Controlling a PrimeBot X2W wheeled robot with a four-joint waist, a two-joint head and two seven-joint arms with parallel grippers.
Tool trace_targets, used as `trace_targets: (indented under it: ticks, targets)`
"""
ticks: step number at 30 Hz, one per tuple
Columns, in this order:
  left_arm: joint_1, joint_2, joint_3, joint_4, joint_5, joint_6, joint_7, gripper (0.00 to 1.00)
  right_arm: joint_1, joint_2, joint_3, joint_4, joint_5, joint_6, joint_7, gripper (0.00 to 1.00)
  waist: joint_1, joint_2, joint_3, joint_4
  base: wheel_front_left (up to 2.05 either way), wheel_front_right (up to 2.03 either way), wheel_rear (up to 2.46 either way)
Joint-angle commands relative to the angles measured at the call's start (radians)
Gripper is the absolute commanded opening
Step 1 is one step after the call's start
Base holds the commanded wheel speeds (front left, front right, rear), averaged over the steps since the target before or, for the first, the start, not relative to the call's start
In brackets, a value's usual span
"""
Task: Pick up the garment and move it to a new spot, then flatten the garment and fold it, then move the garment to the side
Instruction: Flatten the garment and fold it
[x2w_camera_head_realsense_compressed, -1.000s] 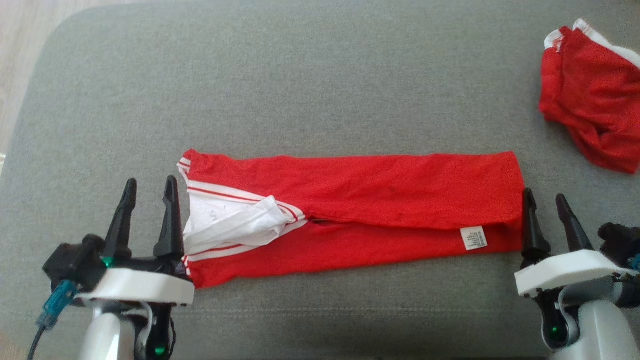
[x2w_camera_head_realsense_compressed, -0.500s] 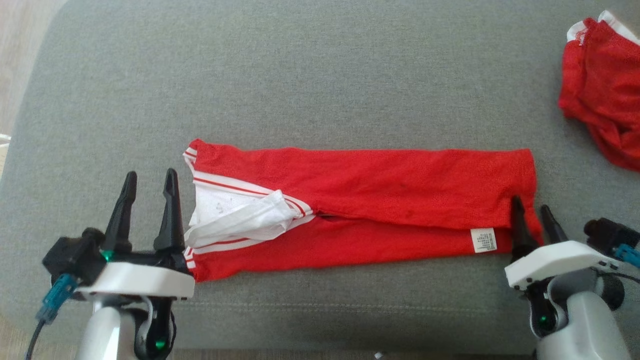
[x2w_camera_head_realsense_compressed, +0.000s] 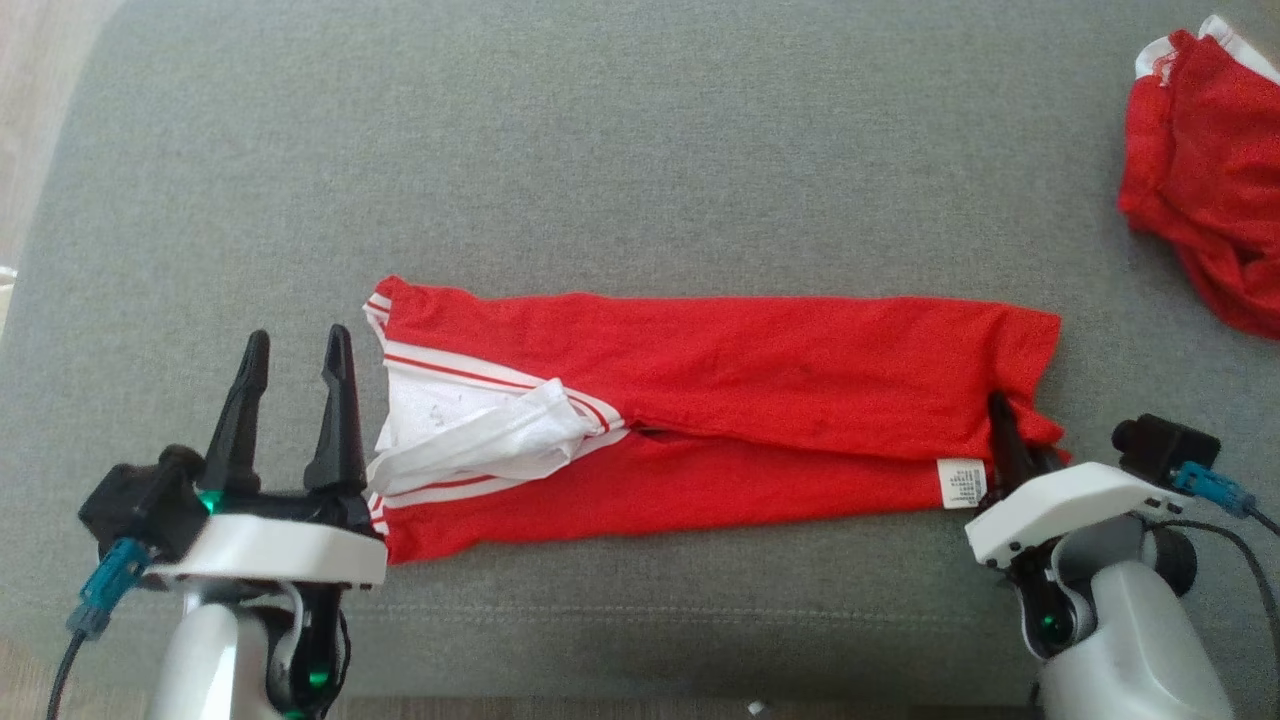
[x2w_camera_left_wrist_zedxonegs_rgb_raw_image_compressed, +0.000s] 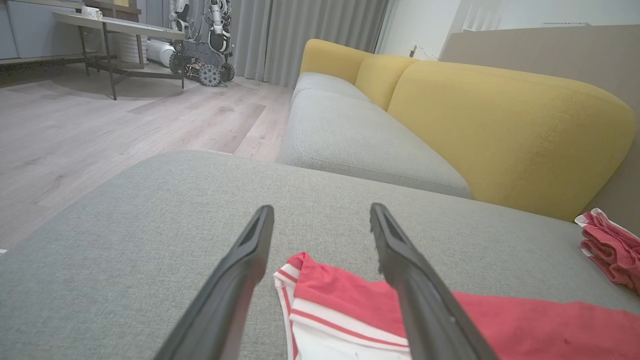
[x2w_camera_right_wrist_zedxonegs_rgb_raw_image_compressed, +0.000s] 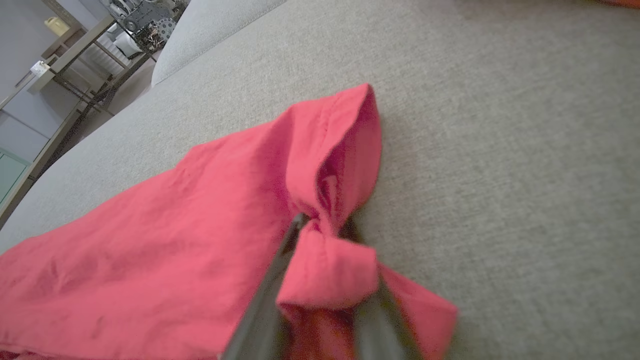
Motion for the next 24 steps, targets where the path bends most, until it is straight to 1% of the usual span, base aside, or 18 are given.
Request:
trace_targets:
  ticks: [1, 7, 11, 12, 17, 20, 24]
  targets:
    - [-0.038, 0.005, 0.037, -0.028, 0.01, -0.006, -0.012, 1.0, -0.021, 0.001, 0.03, -0.014, -0.003, 0.006, -0.01, 0.0, 0.0, -0.0001, -0.002, -0.003, 0.0, 0.0, 0.0]
    - [-0.035, 0.005, 0.04, -0.025, 0.008, -0.006, -0.012, 1.0, -0.031, -0.038, -0.042, -0.045, -0.077, 0.006, -0.047, 0.0, 0.0, -0.0001, -0.012, -0.012, 0.0, 0.0, 0.0]
    - [-0.031, 0.005, 0.041, -0.02, 0.005, -0.006, -0.012, 1.0, -0.022, -0.072, -0.117, -0.091, -0.151, 0.006, -0.041, 0.0, 0.0, -0.0001, -0.018, -0.018, 0.0, 0.0, 0.0]
    - [-0.031, 0.005, 0.041, -0.02, 0.005, -0.006, -0.012, 1.0, -0.022, -0.072, -0.117, -0.091, -0.151, 0.006, -0.041, 0.0, 0.0, -0.0001, -0.018, -0.018, 0.0, 0.0, 0.0]
    - [-0.03, 0.005, 0.041, -0.021, 0.002, -0.006, -0.012, 1.0, -0.003, -0.111, -0.251, -0.149, -0.272, 0.006, -0.01, 0.0, 0.0, -0.0001, -0.025, -0.023, 0.0, 0.0, 0.0]
    - [-0.028, 0.005, 0.041, -0.02, -0.001, -0.006, -0.012, 1.0, 0.0, -0.099, -0.293, -0.185, -0.326, 0.006, 0.007, 0.0, 0.0, -0.0001, -0.028, -0.026, 0.0, 0.0, 0.0]
    - [-0.026, 0.005, 0.037, -0.018, -0.005, -0.006, -0.012, 1.0, 0.005, -0.068, -0.277, -0.241, -0.341, 0.006, 0.029, 0.0, 0.0, -0.0001, -0.034, -0.029, 0.0, 0.0, 0.0]
